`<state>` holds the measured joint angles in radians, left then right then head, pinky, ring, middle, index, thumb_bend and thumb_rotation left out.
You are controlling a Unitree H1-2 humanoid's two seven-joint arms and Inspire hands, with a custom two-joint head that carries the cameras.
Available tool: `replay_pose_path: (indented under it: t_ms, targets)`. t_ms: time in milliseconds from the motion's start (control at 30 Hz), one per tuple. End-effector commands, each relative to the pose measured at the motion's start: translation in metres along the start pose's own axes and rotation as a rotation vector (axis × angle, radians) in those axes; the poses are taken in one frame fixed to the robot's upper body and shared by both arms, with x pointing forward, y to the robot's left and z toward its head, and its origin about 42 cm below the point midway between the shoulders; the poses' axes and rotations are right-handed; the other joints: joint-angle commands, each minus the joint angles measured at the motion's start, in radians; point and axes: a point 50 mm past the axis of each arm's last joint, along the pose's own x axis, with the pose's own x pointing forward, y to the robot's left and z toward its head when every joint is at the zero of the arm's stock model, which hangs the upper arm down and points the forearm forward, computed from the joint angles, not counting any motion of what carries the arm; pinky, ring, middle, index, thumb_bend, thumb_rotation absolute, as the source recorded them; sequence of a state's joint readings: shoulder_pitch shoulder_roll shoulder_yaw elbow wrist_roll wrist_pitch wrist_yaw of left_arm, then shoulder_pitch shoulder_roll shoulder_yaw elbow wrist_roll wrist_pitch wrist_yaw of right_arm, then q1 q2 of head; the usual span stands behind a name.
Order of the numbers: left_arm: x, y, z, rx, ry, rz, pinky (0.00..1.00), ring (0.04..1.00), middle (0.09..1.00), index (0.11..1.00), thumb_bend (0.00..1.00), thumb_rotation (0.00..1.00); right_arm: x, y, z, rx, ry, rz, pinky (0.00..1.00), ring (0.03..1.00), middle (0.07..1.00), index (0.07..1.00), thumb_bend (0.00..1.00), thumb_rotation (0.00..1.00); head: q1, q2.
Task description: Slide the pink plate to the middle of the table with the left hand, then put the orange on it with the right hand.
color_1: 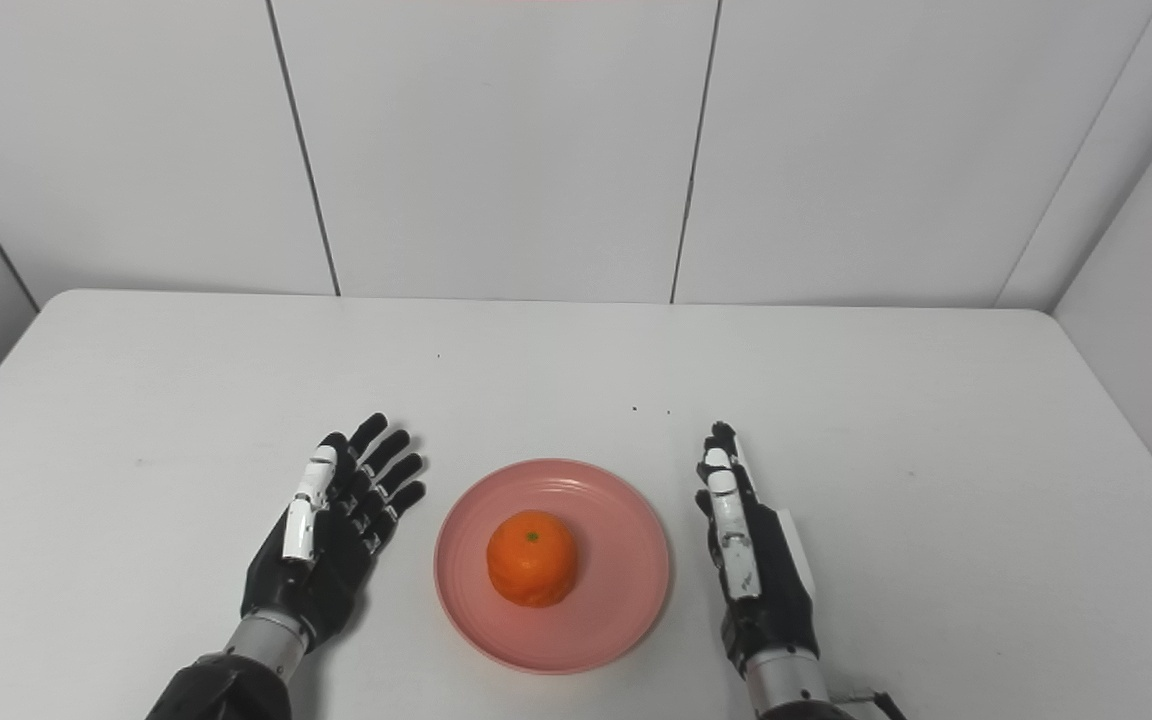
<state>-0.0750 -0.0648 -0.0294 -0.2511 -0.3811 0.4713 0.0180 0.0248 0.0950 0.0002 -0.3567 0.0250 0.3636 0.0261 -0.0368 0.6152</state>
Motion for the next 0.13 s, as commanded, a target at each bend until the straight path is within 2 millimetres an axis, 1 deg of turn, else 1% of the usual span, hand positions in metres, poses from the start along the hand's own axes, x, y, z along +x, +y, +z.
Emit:
replay_pose_path:
  t_ms: [0, 100]
  targets:
    - [-0.0013, -0.0059, 0.0001, 0.004, -0.022, -0.018, 0.93, 0.925, 0.935, 0.922, 0.33, 1.0, 0.0007, 0.0033, 0.0088, 0.0, -0.064, 0.009, 1.0, 0.984, 0.992, 0.984, 0.24, 1.0, 0.001, -0.001]
    - [-0.0018, -0.0067, -0.0014, 0.011, -0.02, -0.017, 0.92, 0.918, 0.928, 0.916, 0.33, 1.0, 0.0003, 0.0041, 0.0076, -0.002, -0.06, 0.004, 1.0, 0.98, 0.988, 0.979, 0.24, 1.0, 0.001, -0.004]
